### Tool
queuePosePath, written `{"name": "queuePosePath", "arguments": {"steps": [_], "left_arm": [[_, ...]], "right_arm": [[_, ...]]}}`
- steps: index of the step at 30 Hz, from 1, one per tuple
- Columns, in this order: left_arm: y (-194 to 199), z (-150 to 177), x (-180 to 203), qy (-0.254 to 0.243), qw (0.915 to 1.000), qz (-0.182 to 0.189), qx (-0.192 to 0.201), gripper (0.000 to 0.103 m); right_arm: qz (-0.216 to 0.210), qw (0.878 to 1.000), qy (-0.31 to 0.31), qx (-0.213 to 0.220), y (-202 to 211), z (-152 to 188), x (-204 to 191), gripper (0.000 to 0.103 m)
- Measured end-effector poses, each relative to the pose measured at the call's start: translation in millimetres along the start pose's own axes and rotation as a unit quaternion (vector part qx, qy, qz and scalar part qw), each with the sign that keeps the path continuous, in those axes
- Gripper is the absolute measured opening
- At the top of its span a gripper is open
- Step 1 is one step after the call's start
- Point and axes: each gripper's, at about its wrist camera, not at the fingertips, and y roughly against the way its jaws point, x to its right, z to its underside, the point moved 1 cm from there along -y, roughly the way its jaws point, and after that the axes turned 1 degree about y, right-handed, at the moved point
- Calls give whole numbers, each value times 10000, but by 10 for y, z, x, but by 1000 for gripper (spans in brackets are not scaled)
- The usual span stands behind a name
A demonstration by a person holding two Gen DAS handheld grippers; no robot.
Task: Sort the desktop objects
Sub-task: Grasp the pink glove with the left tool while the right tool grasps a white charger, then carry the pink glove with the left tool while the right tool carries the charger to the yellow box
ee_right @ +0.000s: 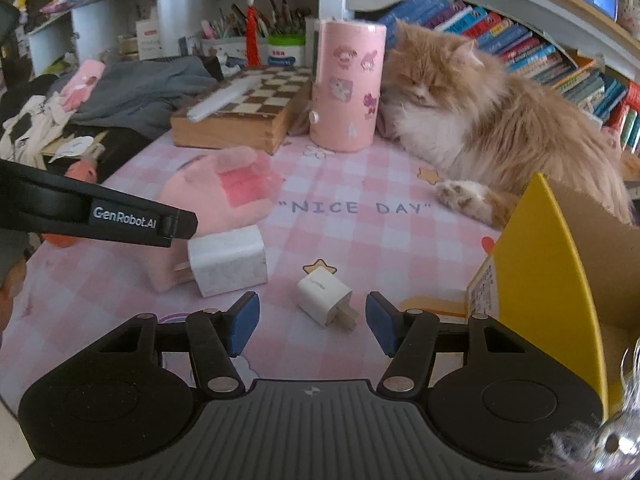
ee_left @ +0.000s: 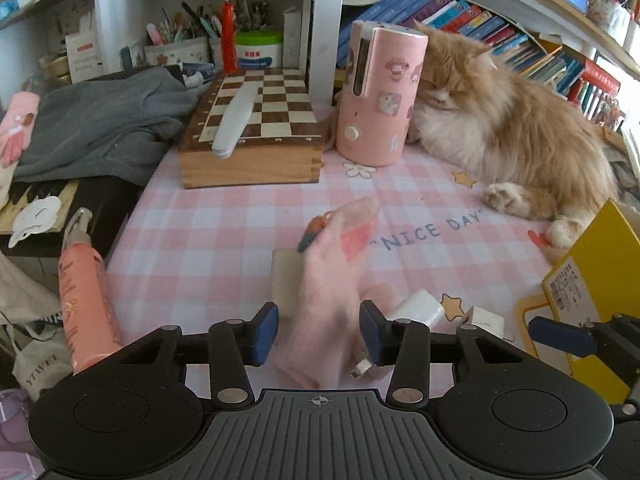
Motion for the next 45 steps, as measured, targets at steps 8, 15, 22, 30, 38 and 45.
{"name": "queuePosePath", "arguments": {"steps": [8,15,22,30,38,45], "left_arm": [[122,64,-28,115,9997,216,-27,12],[443,93,-80,527,9970,519,225,11],[639,133,-146,810,9938,667,353,11],[761,213,-159,969,9916,710,481,11],[910,350,-189,1063,9898,806,507,11],[1059,450,-209,1102,9879,931,571,11]], "right_arm": [[114,9993,-281,-240,-242,-39,59,57],[78,9983,-416,-394,-380,-24,113,40],[-142,9981,-434,-408,-317,-5,142,28],[-249,9994,-214,-146,-88,-16,93,27],[-316,9993,102,159,207,4,12,27],[-297,9989,192,318,412,63,-32,27]]}}
